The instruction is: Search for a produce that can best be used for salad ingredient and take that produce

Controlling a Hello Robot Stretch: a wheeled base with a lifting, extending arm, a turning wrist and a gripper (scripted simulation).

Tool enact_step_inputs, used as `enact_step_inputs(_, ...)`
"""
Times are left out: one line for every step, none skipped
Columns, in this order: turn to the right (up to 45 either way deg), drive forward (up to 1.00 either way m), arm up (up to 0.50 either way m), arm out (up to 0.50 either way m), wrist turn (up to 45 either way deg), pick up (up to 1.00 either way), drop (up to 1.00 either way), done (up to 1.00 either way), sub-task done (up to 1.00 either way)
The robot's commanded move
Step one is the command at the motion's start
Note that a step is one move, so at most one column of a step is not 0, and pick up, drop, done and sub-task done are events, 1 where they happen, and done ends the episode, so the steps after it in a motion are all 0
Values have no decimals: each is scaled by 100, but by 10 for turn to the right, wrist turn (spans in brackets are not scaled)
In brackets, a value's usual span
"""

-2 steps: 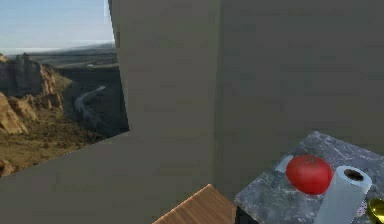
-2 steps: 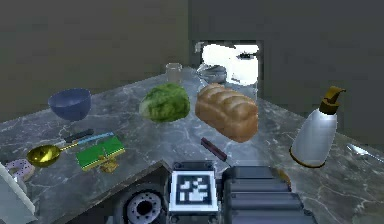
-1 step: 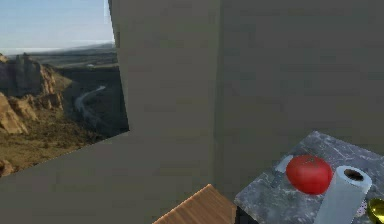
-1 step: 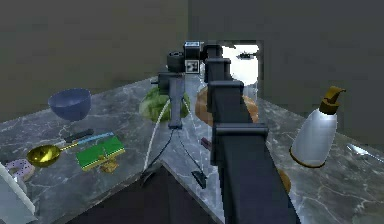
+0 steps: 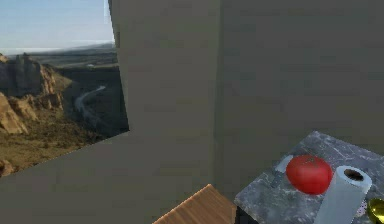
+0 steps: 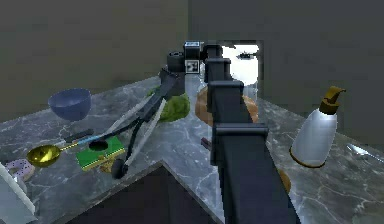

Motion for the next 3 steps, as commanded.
enact_step_inputs(0, 0, 0, 0, 450, 0, 0, 0, 0)
enact_step_inputs(0, 0, 0, 0, 450, 0, 0, 0, 0)
enact_step_inputs(0, 0, 0, 0, 180, 0, 0, 0, 0)
